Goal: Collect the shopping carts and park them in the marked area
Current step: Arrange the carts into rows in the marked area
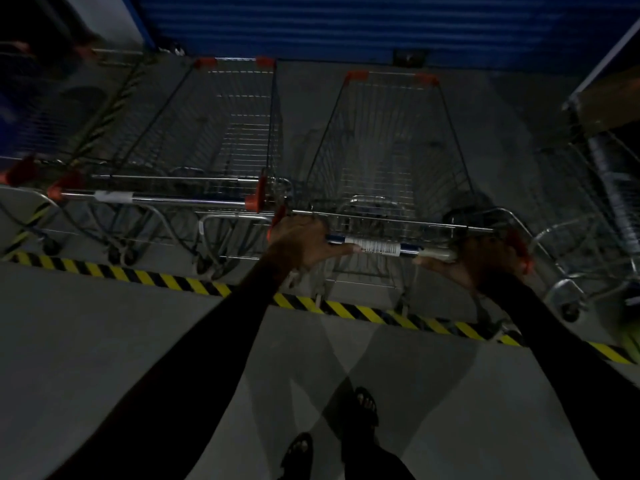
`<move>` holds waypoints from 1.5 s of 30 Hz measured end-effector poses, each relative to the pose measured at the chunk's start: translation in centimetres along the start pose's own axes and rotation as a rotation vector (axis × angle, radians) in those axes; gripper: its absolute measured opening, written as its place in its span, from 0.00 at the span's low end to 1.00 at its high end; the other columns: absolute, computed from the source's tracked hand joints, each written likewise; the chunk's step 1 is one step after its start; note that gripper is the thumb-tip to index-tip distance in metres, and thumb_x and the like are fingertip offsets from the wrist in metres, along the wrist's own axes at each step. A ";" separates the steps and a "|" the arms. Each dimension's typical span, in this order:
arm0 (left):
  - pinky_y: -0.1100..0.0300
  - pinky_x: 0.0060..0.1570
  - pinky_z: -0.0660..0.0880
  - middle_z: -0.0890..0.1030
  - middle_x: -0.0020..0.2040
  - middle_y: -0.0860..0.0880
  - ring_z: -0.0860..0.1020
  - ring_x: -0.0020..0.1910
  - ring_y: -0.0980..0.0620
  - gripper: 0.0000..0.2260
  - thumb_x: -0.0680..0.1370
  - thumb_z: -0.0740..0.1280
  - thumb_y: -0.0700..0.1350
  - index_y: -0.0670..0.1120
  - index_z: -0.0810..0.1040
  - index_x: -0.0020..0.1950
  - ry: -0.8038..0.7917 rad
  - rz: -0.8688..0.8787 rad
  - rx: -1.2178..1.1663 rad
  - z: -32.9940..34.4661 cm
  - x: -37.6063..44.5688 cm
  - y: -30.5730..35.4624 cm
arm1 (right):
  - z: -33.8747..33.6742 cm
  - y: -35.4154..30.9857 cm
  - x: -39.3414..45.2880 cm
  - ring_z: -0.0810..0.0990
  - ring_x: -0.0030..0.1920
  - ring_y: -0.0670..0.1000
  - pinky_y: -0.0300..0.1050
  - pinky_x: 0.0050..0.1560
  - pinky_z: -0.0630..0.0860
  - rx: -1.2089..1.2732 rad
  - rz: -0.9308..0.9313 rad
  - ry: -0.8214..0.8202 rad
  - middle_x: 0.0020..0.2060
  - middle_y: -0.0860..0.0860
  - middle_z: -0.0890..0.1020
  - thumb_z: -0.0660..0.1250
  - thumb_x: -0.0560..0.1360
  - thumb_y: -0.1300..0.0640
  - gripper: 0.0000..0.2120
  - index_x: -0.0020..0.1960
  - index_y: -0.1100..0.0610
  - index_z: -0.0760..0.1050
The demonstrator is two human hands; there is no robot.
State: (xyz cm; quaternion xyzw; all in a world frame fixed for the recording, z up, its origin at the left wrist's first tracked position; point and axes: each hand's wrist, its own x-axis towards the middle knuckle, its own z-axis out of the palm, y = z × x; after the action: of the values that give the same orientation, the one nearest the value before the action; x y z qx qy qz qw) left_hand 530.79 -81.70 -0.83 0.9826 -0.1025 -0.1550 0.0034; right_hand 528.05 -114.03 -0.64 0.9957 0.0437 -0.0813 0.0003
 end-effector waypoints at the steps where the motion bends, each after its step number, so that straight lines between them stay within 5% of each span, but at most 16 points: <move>1: 0.34 0.81 0.47 0.86 0.60 0.53 0.80 0.67 0.48 0.46 0.68 0.43 0.87 0.61 0.85 0.61 -0.010 -0.001 0.008 -0.5 0.4 0.0 | 0.2 0.1 0.9 0.85 0.48 0.58 0.47 0.43 0.73 0.019 -0.012 -0.023 0.41 0.58 0.86 0.61 0.69 0.21 0.41 0.45 0.59 0.85; 3: 0.35 0.82 0.44 0.83 0.68 0.55 0.75 0.74 0.47 0.40 0.71 0.47 0.85 0.66 0.81 0.68 -0.044 -0.008 0.000 -1.4 1.0 0.0 | 0.8 0.3 2.4 0.84 0.39 0.55 0.45 0.37 0.71 0.071 -0.062 -0.053 0.32 0.58 0.82 0.61 0.72 0.22 0.36 0.42 0.55 0.85; 5: 0.36 0.82 0.44 0.80 0.72 0.54 0.72 0.77 0.45 0.38 0.72 0.50 0.85 0.67 0.80 0.69 -0.062 -0.024 -0.008 -2.0 1.9 -0.4 | 2.2 0.5 3.9 0.85 0.42 0.55 0.47 0.46 0.79 0.188 -0.066 -0.100 0.35 0.56 0.84 0.59 0.71 0.18 0.38 0.47 0.51 0.87; 6: 0.36 0.82 0.45 0.79 0.73 0.53 0.73 0.76 0.44 0.38 0.72 0.50 0.84 0.66 0.80 0.69 -0.070 -0.029 0.004 -2.2 2.3 -0.6 | 3.0 0.7 4.6 0.84 0.39 0.55 0.48 0.45 0.80 0.183 -0.059 -0.067 0.33 0.54 0.83 0.57 0.70 0.16 0.41 0.42 0.53 0.85; 8: 0.39 0.82 0.50 0.80 0.72 0.51 0.74 0.74 0.43 0.38 0.72 0.49 0.84 0.65 0.81 0.69 -0.079 -0.027 0.015 -2.2 3.1 -1.1 | 3.0 0.4 5.2 0.75 0.26 0.52 0.44 0.31 0.72 0.121 -0.055 0.036 0.21 0.49 0.71 0.51 0.70 0.15 0.43 0.27 0.54 0.74; 10: 0.40 0.81 0.53 0.81 0.71 0.50 0.75 0.73 0.43 0.40 0.72 0.48 0.85 0.64 0.81 0.68 -0.074 -0.026 0.016 -2.0 3.7 -1.3 | 1.4 -0.3 4.4 0.68 0.22 0.49 0.38 0.28 0.62 0.126 -0.030 0.083 0.19 0.45 0.60 0.50 0.68 0.15 0.41 0.23 0.52 0.63; 14: 0.41 0.79 0.57 0.83 0.67 0.49 0.78 0.70 0.43 0.44 0.69 0.47 0.87 0.62 0.84 0.65 -0.077 -0.038 -0.021 -1.4 4.5 -1.8 | 0.2 -0.4 4.5 0.62 0.22 0.44 0.36 0.29 0.57 0.122 -0.046 0.161 0.19 0.44 0.59 0.49 0.63 0.14 0.39 0.23 0.51 0.61; 19: 0.43 0.76 0.57 0.86 0.42 0.54 0.83 0.51 0.53 0.43 0.66 0.46 0.89 0.61 0.88 0.48 0.066 -0.030 0.011 -0.4 5.0 -2.0 | 2.6 1.3 6.4 0.83 0.36 0.53 0.49 0.40 0.81 0.204 -0.020 0.071 0.30 0.50 0.82 0.52 0.61 0.10 0.45 0.35 0.51 0.81; 22: 0.46 0.62 0.73 0.78 0.30 0.55 0.84 0.43 0.52 0.47 0.65 0.43 0.89 0.57 0.87 0.44 0.067 -0.001 0.008 0.2 5.7 -2.3 | 2.2 1.8 6.4 0.83 0.35 0.52 0.47 0.37 0.79 0.092 -0.039 0.061 0.31 0.50 0.82 0.49 0.63 0.10 0.46 0.38 0.50 0.82; 26: 0.50 0.57 0.75 0.83 0.37 0.52 0.84 0.44 0.50 0.50 0.64 0.42 0.90 0.55 0.88 0.46 0.067 0.022 0.003 0.4 5.8 -2.5 | 0.8 0.8 5.5 0.85 0.42 0.58 0.45 0.39 0.71 -0.074 -0.120 0.150 0.38 0.54 0.85 0.37 0.63 0.12 0.53 0.45 0.51 0.84; 29: 0.55 0.52 0.76 0.84 0.37 0.52 0.83 0.41 0.52 0.50 0.65 0.42 0.89 0.53 0.88 0.47 0.091 0.052 -0.015 0.3 5.7 -2.9 | 0.5 0.4 5.5 0.85 0.47 0.57 0.45 0.42 0.73 -0.044 -0.083 0.117 0.43 0.54 0.87 0.44 0.63 0.11 0.50 0.46 0.51 0.85; 33: 0.48 0.61 0.76 0.84 0.39 0.50 0.84 0.45 0.48 0.48 0.66 0.43 0.88 0.50 0.84 0.42 0.090 0.083 -0.015 0.1 5.8 -3.4 | 0.9 0.2 5.7 0.85 0.55 0.58 0.53 0.54 0.82 -0.037 -0.076 0.146 0.51 0.51 0.88 0.42 0.63 0.10 0.51 0.53 0.45 0.86; 38: 0.53 0.52 0.70 0.83 0.38 0.51 0.82 0.42 0.49 0.44 0.69 0.48 0.87 0.50 0.82 0.41 0.077 0.092 -0.027 -0.1 5.9 -3.9 | 0.3 -0.1 5.9 0.84 0.54 0.54 0.55 0.58 0.80 -0.087 -0.126 0.080 0.51 0.49 0.87 0.41 0.66 0.12 0.49 0.53 0.45 0.85; 41: 0.54 0.53 0.77 0.85 0.41 0.52 0.83 0.44 0.50 0.49 0.65 0.42 0.89 0.52 0.85 0.47 0.089 0.094 -0.083 -0.1 6.2 -4.1 | -1.0 -0.7 5.6 0.82 0.59 0.59 0.58 0.62 0.75 0.070 -0.010 -0.084 0.56 0.54 0.85 0.51 0.62 0.14 0.50 0.61 0.50 0.82; 43: 0.57 0.45 0.77 0.83 0.37 0.55 0.82 0.40 0.53 0.47 0.67 0.43 0.88 0.53 0.84 0.46 0.117 0.123 -0.139 -0.1 6.0 -4.1 | -1.7 -0.8 5.3 0.83 0.57 0.60 0.59 0.61 0.74 0.126 -0.041 -0.088 0.54 0.55 0.86 0.47 0.60 0.12 0.47 0.53 0.47 0.83; 45: 0.58 0.39 0.74 0.76 0.32 0.58 0.78 0.35 0.56 0.38 0.72 0.50 0.84 0.53 0.80 0.42 0.124 0.168 -0.194 -0.4 5.6 -3.8 | -2.1 -0.2 5.0 0.84 0.53 0.57 0.58 0.64 0.72 0.080 -0.109 -0.033 0.46 0.50 0.87 0.47 0.66 0.14 0.33 0.35 0.39 0.76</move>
State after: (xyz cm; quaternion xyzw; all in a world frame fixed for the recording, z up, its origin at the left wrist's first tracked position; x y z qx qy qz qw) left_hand 536.90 -79.16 -2.25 0.9733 -0.1684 -0.1023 0.1178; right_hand 533.25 -113.34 0.61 0.9896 0.0948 -0.0992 -0.0433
